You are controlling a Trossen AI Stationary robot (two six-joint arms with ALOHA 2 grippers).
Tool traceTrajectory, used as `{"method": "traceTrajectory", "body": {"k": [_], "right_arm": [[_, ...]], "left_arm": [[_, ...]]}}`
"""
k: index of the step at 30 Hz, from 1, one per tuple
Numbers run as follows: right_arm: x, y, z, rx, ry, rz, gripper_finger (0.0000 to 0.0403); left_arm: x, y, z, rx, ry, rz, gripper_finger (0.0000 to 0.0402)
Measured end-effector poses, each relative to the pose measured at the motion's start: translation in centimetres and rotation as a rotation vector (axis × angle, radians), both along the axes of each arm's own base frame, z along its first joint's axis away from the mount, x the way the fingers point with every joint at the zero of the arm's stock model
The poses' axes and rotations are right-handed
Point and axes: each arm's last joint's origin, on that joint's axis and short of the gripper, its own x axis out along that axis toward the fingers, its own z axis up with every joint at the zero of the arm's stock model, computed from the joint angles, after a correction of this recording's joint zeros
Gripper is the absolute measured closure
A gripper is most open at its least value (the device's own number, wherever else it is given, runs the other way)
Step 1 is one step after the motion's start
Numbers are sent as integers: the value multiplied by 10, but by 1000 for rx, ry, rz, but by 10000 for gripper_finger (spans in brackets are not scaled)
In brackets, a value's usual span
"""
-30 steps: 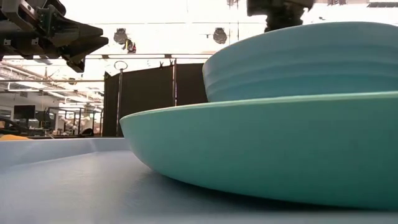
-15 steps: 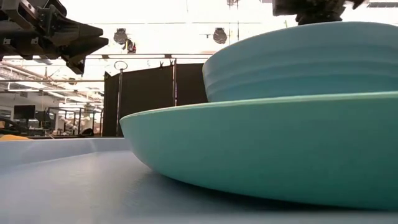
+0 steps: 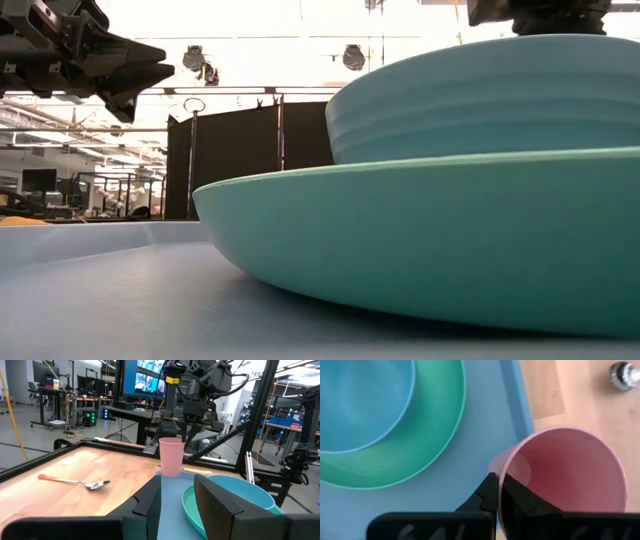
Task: Set up tray
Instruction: Put the pink cup on the blue serving tray to the top right of the light blue plate
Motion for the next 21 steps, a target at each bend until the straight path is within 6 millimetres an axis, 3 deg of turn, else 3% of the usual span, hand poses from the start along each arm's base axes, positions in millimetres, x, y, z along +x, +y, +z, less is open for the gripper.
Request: {"method": "traceTrajectory", "body": {"k": [21], "right_arm": [[-5,11,-24,55,2,20,403]], "left_arm": [[0,0,-1,-6,11,0,282]]}}
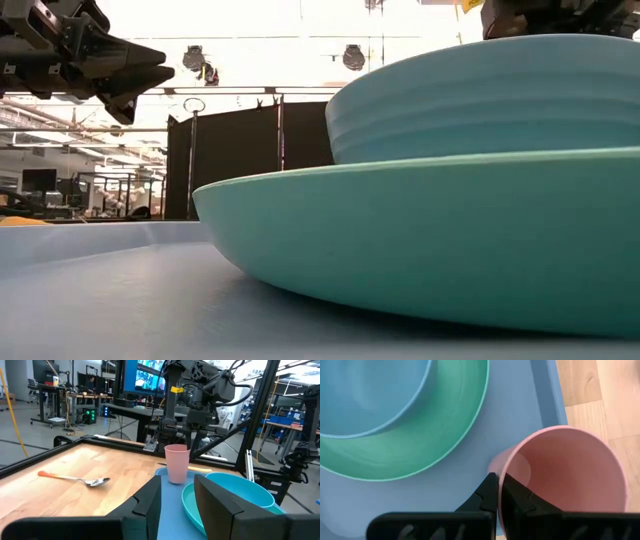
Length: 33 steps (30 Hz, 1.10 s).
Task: Set up tray
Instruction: Put the pink cup on the blue serving tray to the top right of the light blue plate
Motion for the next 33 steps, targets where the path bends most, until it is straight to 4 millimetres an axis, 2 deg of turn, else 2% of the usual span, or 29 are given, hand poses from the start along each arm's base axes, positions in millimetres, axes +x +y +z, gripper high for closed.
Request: {"method": "traceTrajectory", "body": {"k": [12,19,33], "right_arm": [[-1,-1,-15,6,-18,1,403],[-2,0,-16,16,-12,7,402],[-2,0,-18,40,3,7,356]], "left_arm": [[0,0,0,-2,2,0,282],[0,0,0,-1,3,0,282],[0,0,-2,0,22,-1,282]]}}
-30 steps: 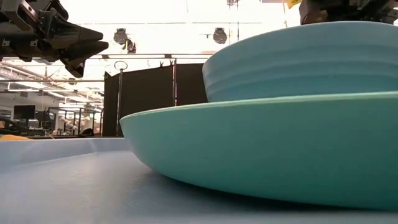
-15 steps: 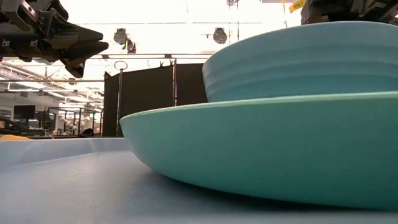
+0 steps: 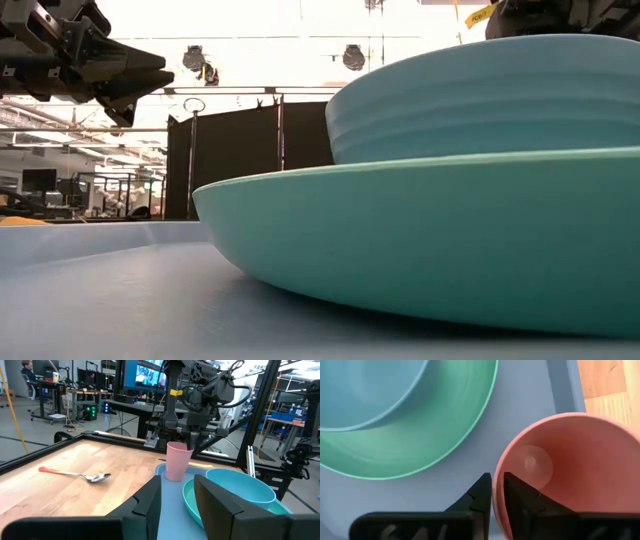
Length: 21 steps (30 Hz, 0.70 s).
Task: Set up tray
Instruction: Put the pink cup on the blue serving tray to the top right of the light blue plate, then put the yellow napkin on the blue serving tray to the right of the light blue plate
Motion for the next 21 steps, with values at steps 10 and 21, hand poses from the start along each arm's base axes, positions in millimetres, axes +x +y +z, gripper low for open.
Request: {"method": "traceTrajectory", "body": {"k": [10,21], "right_arm": [[2,1,1,0,-30,12,311],[-3,-2,13,12,-82,26,277]], "left_arm": [[0,0,0,0,2,0,282],[0,0,0,0,3,0,282]]}}
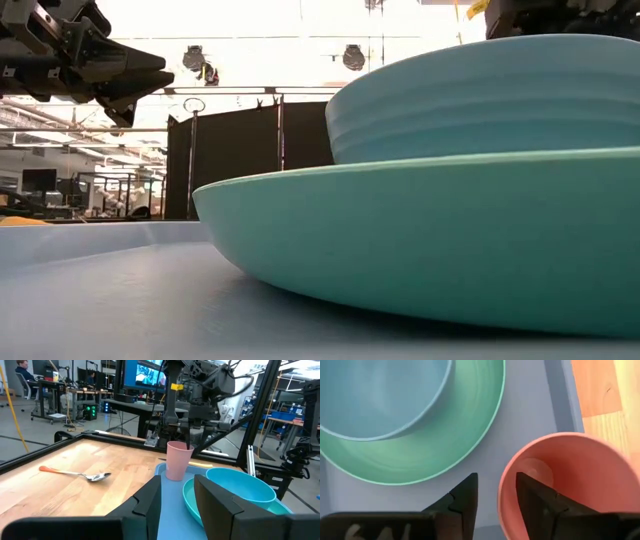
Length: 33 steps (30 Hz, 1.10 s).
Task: Set up tray
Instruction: Put the yellow napkin on the blue serving tray to the right of the light blue plate
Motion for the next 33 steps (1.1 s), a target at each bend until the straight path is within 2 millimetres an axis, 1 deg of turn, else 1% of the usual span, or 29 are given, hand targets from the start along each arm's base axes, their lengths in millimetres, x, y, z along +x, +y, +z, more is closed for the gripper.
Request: {"method": "traceTrajectory", "body": {"k": [11,14,18,24,28,33], "right_arm": [[-17,-9,28,10,-143,7,277],[-20,-11,36,4,-207,21,277],[-22,-12,51,16,-339,75,277],[-18,-11,67,-38,-524,135,277],[-11,-9,71,-82,-596,200,277],[1,-3,72,-143,-678,275,277]], "left_arm": [[0,0,0,1,2,0,282],[0,0,0,1,2,0,282],[0,0,-1,2,5,0,282],[0,0,-2,-10,20,-2,282],[0,0,-2,-74,16,-5,282],[0,0,3,-143,-32,-5,282]]}}
